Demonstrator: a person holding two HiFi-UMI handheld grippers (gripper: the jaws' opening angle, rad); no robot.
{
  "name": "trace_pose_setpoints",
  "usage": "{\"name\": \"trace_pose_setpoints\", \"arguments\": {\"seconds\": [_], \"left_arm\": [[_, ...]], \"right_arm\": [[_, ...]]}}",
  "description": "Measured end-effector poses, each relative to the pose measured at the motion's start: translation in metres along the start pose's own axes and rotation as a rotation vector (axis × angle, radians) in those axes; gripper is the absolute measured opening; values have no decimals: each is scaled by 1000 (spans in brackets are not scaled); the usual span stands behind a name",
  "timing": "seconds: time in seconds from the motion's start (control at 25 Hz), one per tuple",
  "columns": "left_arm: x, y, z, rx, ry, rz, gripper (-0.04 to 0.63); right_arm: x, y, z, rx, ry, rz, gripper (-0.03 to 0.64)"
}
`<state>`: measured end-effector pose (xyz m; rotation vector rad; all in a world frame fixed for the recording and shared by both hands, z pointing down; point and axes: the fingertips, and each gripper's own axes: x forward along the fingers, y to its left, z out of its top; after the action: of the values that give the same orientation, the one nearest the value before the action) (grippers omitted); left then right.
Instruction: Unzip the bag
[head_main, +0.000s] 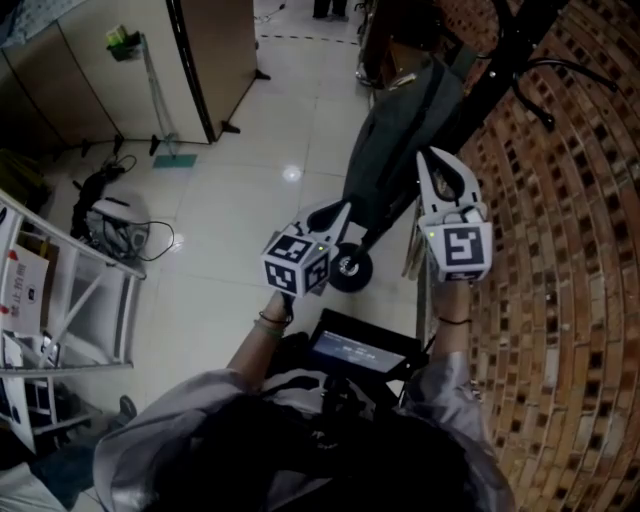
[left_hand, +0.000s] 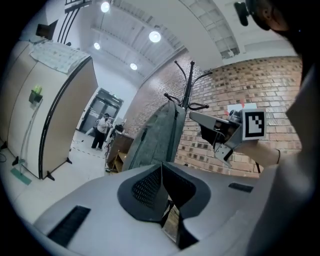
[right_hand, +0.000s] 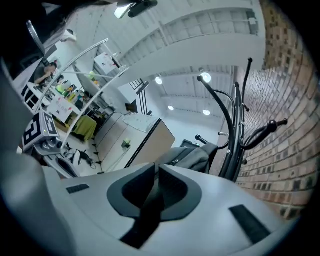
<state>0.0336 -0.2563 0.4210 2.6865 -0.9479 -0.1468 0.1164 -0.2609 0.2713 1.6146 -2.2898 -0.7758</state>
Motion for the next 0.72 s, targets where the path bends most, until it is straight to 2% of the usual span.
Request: {"name": "trace_pose_setpoints", "arguments": {"seconds": [0.12,0.24,0.36,0.48,0.72], "left_arm": [[-1,7,-2,-37,2,-7,11],[-1,10,-3,-56,-4,-7,11],[1,12,-5,-61,-5,0,11],[3,15,-3,-57,-9,11,11],[5,16,8,-63,-44,35,11]], "right_arm": [[9,-5,5,-71,39,-5,35],[18,-10,7,-134,108,-21,74],[31,-13,4,-262,122,2,100],[38,-14,3,-321,180,2,114],[47,-6,5,-489,204,58,127]]}}
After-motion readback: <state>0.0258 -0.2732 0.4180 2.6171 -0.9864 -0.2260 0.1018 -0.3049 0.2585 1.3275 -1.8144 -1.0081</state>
